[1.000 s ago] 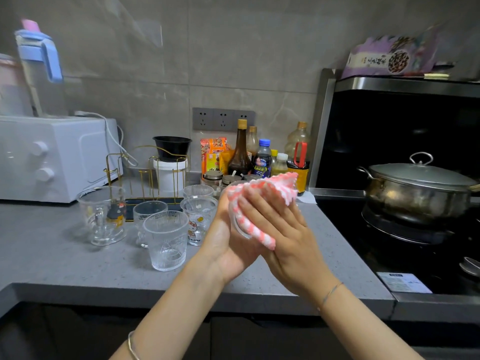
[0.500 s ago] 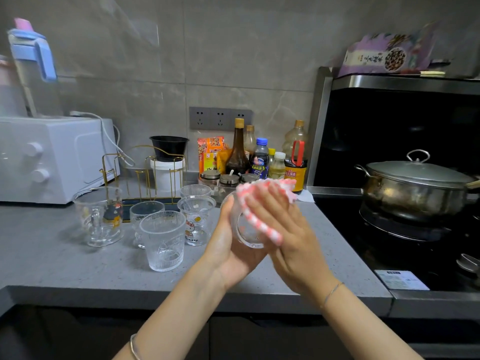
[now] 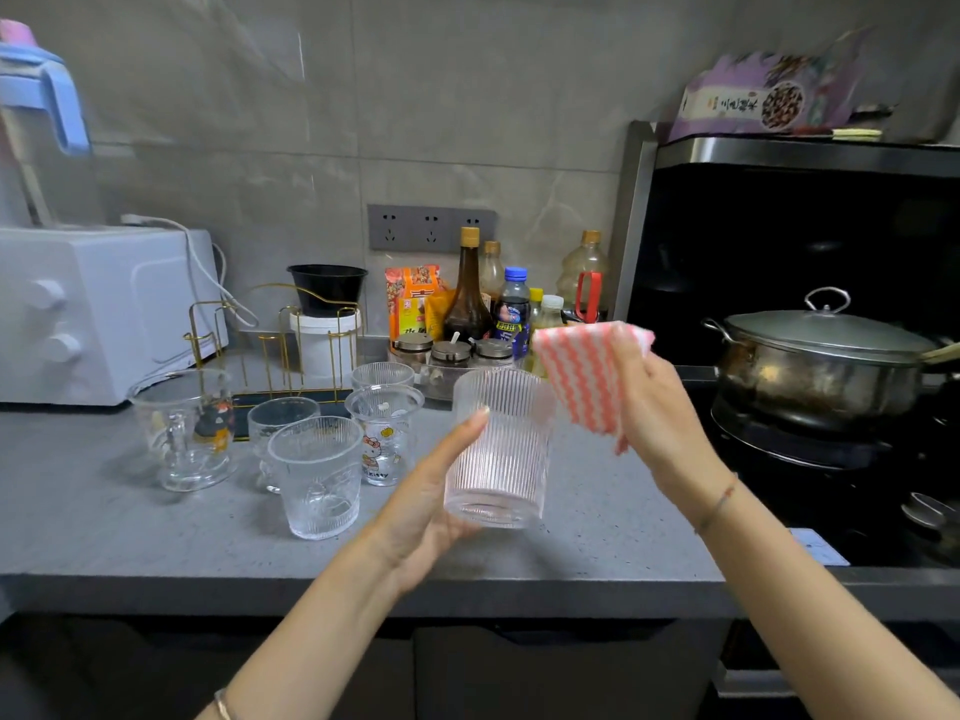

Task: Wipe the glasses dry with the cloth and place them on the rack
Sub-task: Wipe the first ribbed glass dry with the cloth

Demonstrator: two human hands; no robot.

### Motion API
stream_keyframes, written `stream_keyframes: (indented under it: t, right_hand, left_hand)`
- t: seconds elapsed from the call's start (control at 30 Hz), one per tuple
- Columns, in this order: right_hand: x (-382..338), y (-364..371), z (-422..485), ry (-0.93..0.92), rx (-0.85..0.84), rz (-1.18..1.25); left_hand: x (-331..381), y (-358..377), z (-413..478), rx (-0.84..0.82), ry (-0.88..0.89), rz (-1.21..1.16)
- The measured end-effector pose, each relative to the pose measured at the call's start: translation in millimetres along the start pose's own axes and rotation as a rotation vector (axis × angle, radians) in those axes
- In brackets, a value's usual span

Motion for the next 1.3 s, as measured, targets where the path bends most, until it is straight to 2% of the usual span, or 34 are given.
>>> stream_keyframes:
  t: [0.07,0.17,0.23,0.33,0.57,0.7,0.8,0.87,1.0,1.17,1.23,1.3]
  right_hand:
    - [-5,15,2,-0.067,-0.147,-0.059]
    - [-2,29,2,-0.049,-0.310,-0.124]
    - [0,28,3,-0.023,-0.284,-0.031]
    - [-1,28,6,-0.011,-0.217,-0.064]
    - [1,35,4,-0.167,-0.079,-0.077]
    - [-1,32,8,-0.191,-0.058,-0.086]
    - [-4,33,10,-0.227,-0.017,-0.119]
    - [-4,34,11,-0.242,0.004,-0.155]
    - [-5,32,11,-0.260,-0.010,-0.093]
    - [-3,30,10,-0.319,-0.045,0.158]
    - [0,30,11,-0.323,-0.043,0.170]
    - [2,28,12,-0.316,-0.020,0.189]
  left_hand:
    - [1,0,-2,0.035,0.002,0.015]
    - [2,-6,-3,0.122,0.005,0.013]
    - [4,-9,-4,0.145,0.021,-0.009]
    - [1,-10,-4,0.092,0.007,0.009]
    - [0,-1,-3,0.013,-0.066,0.090]
    - [6,6,-3,-0.082,-0.083,0.362]
    - [12,9,-2,-0.005,0.010,0.586]
    - [15,10,-2,0.063,0.096,0.630]
    - [14,7,-4,0.020,0.105,0.393]
    - [12,17,-7,-0.295,-0.040,-0.354]
    - [13,18,-7,-0.350,-0.064,-0.424]
    - [15,15,-6,-0.330,-0.059,-0.317]
Point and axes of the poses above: each hand's wrist, its own z-axis towards the middle knuckle, its own y-axis out of the palm, x = y × z, the point moved 4 cm from there along z, towards the middle knuckle, and after that the axes turned 13 degrees about -x, right-handed, at the moved point
